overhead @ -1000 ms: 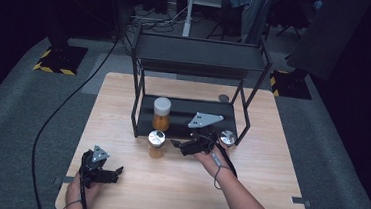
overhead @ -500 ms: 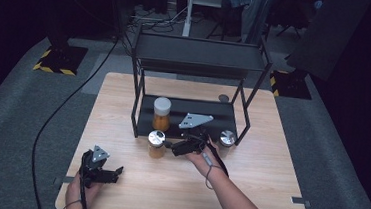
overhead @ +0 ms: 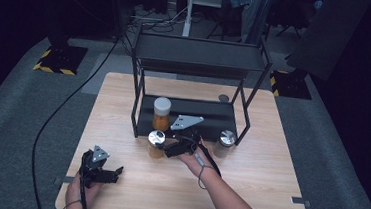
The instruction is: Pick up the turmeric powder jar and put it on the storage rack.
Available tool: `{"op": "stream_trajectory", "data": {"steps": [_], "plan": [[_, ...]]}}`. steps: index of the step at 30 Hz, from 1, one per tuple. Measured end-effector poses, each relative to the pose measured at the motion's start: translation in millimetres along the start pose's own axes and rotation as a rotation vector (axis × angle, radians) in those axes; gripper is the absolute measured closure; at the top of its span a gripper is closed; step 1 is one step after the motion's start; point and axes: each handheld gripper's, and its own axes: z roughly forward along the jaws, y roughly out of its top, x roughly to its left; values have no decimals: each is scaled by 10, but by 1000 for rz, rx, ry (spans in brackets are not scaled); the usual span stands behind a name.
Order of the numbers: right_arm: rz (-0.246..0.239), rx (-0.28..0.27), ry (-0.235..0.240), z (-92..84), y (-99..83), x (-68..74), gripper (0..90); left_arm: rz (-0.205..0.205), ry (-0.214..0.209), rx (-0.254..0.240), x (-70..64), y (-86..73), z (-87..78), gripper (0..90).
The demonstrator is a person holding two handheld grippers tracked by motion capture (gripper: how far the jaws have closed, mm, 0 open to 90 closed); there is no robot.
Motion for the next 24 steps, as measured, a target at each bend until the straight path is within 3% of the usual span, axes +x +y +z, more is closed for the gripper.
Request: {"op": "stream_trajectory", "data": {"steps": [24], "plan": [[22, 49, 10, 333, -41, -18, 166, 6, -3, 2, 5, 3, -2, 55]]}}
